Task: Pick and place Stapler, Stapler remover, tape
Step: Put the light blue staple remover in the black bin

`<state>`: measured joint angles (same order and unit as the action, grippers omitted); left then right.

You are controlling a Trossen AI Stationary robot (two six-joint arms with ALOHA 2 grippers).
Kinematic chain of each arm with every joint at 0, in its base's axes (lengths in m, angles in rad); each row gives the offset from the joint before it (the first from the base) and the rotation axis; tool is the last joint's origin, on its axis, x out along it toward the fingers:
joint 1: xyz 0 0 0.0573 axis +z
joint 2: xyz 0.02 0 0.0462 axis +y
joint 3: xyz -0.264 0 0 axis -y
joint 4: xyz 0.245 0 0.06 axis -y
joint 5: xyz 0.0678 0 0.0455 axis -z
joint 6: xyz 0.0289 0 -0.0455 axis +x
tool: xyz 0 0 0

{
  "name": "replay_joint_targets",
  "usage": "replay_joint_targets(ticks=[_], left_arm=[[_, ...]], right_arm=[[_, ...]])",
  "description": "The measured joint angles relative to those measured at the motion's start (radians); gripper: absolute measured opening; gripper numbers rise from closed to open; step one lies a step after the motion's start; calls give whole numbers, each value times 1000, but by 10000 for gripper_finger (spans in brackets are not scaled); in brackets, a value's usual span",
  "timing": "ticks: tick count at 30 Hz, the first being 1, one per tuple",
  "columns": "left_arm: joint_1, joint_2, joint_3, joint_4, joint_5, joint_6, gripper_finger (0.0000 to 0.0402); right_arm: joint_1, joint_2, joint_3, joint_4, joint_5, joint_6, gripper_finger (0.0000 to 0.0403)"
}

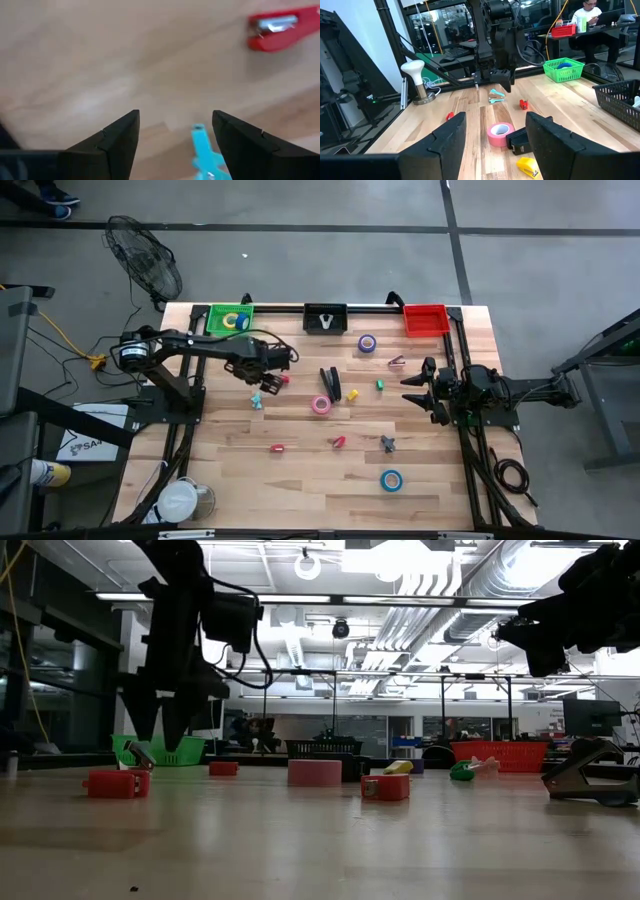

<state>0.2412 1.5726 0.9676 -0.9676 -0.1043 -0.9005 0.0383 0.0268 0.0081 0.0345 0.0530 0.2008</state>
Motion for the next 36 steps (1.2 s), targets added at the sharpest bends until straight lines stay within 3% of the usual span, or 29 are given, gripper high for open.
replay_joint_targets(ticks=[4,10,26,36], left_arm=[[-8,1,0,-2,93,-14,246],[-44,3,0,1,125,-53,246],[-120,5,0,7,90,-133,246],[-118,91,-1,30,119,-117,246]], right_arm=[[0,0,0,0,0,0,197],[0,0,0,0,0,0,197],[0,0,0,0,0,0,197],[0,0,0,0,0,0,197]])
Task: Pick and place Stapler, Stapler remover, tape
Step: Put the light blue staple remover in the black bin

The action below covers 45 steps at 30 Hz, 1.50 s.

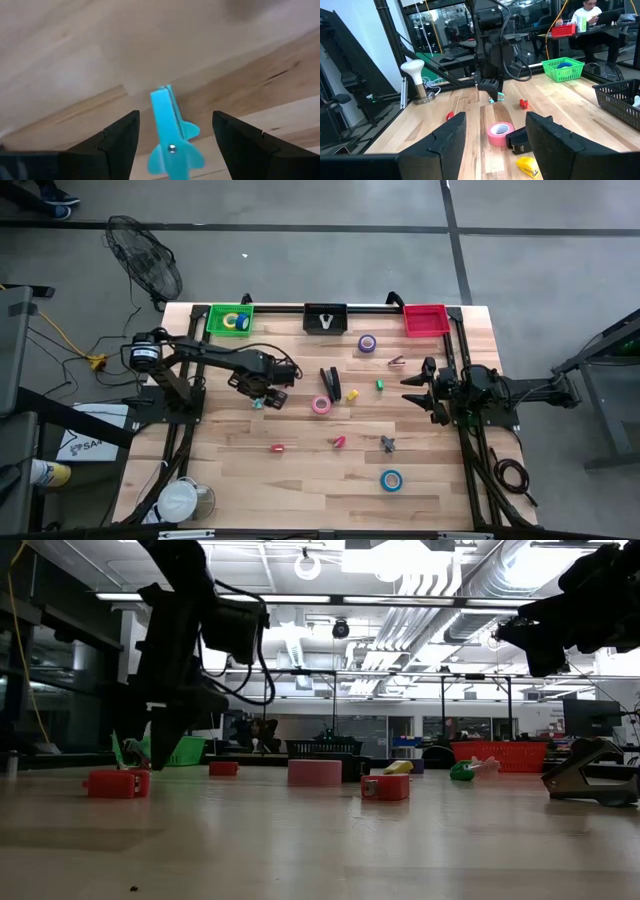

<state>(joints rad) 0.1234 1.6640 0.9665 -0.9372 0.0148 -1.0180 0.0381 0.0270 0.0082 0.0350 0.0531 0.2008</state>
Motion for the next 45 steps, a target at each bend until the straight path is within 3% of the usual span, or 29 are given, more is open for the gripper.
replay_joint_targets(ticks=[6,18,33,40,45], left_arm=[[0,15,0,-10,34,18,218],[0,15,0,-9,43,18,83],[1,15,19,36,19,91,85],[18,15,188,-38,-90,169,84],[71,15,342,-53,-241,248,84]], right_arm=[[0,1,0,0,0,0,197],[0,1,0,1,0,0,197],[0,1,0,2,0,0,197],[0,1,0,2,0,0,197],[0,1,0,2,0,0,197]])
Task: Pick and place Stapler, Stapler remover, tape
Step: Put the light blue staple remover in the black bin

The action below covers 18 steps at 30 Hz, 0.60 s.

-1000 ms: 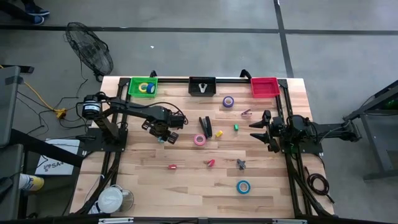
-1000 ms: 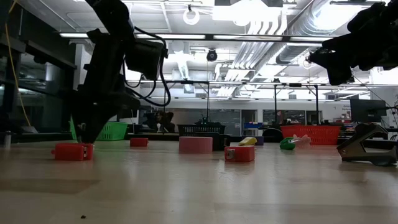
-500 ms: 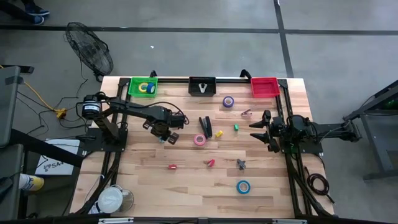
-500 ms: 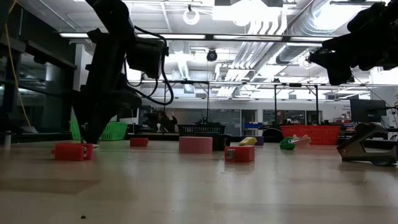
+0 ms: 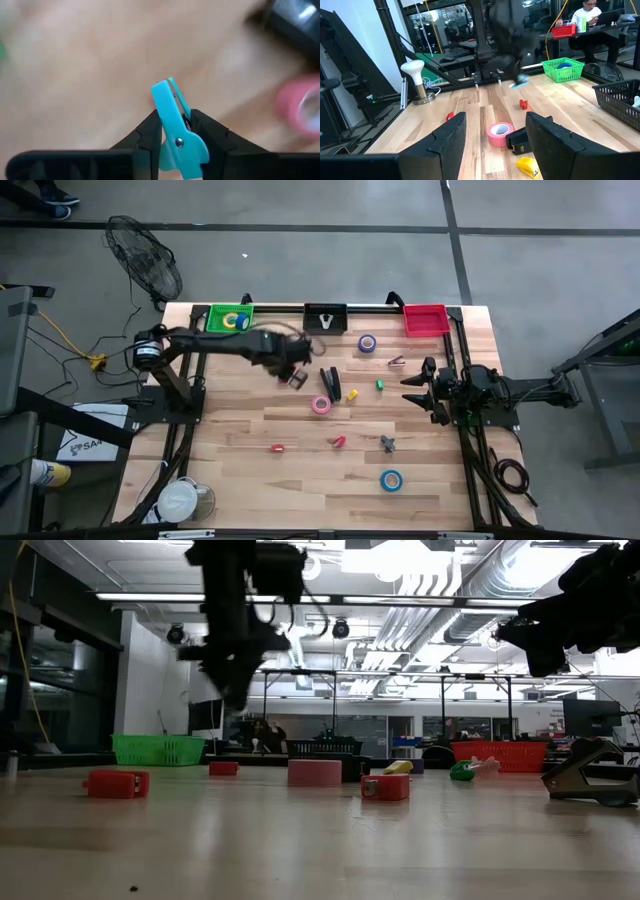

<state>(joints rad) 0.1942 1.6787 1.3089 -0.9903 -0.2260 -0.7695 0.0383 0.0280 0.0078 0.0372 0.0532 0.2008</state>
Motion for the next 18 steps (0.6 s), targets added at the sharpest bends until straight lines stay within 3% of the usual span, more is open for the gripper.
replay_joint_targets(ticks=[4,12,18], left_arm=[[70,0,84,86,-60,95,84],[218,32,105,356,23,218,84],[281,120,104,520,25,296,85]], right_arm=[[0,0,0,0,0,0,197],[0,0,0,0,0,0,197],[0,0,0,0,0,0,197]])
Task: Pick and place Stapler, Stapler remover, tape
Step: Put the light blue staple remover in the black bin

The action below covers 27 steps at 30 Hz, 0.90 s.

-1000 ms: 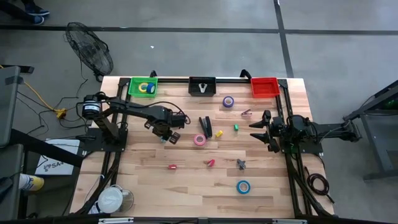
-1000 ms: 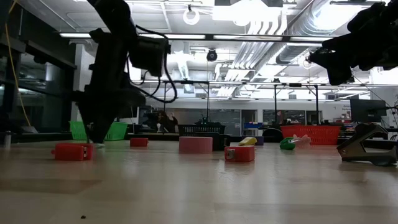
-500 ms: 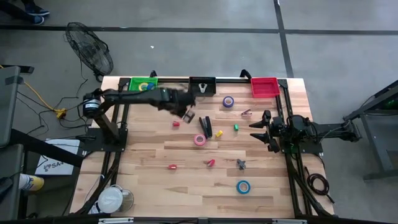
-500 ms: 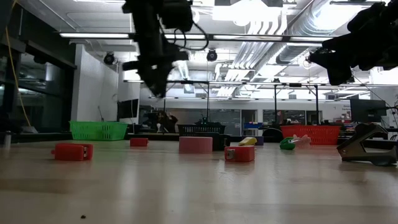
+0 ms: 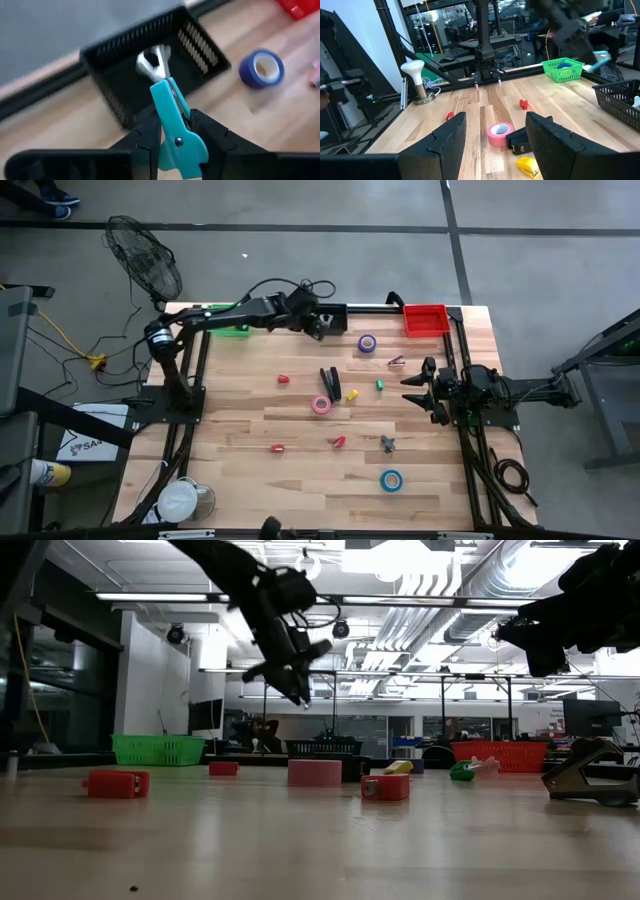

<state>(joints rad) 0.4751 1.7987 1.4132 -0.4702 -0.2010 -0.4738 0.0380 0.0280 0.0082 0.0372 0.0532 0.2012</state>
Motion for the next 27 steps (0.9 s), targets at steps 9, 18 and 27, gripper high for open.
replay_joint_targets(ticks=[9,18,27], left_arm=[[32,119,-1,230,-69,85,92],[36,152,-2,259,-181,79,92],[36,164,-2,260,-202,77,103]], right_arm=[[0,0,0,0,0,0,197],[0,0,0,1,0,0,197],[0,0,0,1,0,0,197]])
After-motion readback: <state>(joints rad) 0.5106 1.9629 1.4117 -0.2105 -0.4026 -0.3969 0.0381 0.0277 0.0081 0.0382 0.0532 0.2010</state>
